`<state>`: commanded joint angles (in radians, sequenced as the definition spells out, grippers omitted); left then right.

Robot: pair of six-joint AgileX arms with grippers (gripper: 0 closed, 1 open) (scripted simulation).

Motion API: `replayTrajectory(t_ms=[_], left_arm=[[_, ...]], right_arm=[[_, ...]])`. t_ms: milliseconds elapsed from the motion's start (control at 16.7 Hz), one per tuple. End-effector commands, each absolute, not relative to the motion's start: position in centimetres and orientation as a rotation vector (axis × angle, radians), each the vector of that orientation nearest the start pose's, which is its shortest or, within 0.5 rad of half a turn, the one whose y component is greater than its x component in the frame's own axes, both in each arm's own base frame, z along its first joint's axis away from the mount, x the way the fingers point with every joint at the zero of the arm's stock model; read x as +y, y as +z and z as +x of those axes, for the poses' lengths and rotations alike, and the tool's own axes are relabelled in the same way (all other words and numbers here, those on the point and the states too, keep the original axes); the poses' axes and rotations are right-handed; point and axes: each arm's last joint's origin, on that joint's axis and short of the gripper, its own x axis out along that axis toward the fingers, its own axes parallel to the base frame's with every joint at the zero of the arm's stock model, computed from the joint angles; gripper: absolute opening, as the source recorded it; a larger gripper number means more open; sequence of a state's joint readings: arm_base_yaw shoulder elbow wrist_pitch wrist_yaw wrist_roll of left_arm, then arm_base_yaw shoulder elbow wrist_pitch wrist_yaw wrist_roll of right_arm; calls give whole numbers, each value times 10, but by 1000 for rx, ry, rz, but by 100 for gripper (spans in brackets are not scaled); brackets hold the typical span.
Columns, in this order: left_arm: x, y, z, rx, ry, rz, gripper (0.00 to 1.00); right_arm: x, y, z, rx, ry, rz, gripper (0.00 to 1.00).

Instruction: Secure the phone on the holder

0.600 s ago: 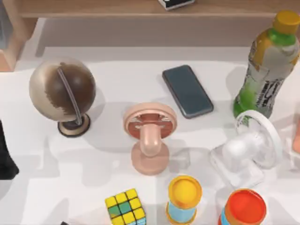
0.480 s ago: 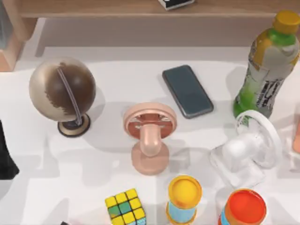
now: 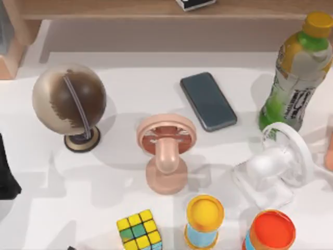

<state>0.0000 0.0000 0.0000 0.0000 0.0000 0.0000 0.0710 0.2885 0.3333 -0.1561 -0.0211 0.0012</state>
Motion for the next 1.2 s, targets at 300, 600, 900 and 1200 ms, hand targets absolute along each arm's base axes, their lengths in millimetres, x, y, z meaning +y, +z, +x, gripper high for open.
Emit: replayTrajectory(t_ms=[300,600,900,1200], left_arm=[[-1,160,106,0,0,0,100],[-1,160,106,0,0,0,100],[-1,160,106,0,0,0,100],[-1,160,106,0,0,0,100]], right_arm=[[27,322,154,284,200,-20,100],[74,381,243,531,322,-59,100],[148,369,346,820,406,-121,100],[212,289,422,1122,403,-191,100]])
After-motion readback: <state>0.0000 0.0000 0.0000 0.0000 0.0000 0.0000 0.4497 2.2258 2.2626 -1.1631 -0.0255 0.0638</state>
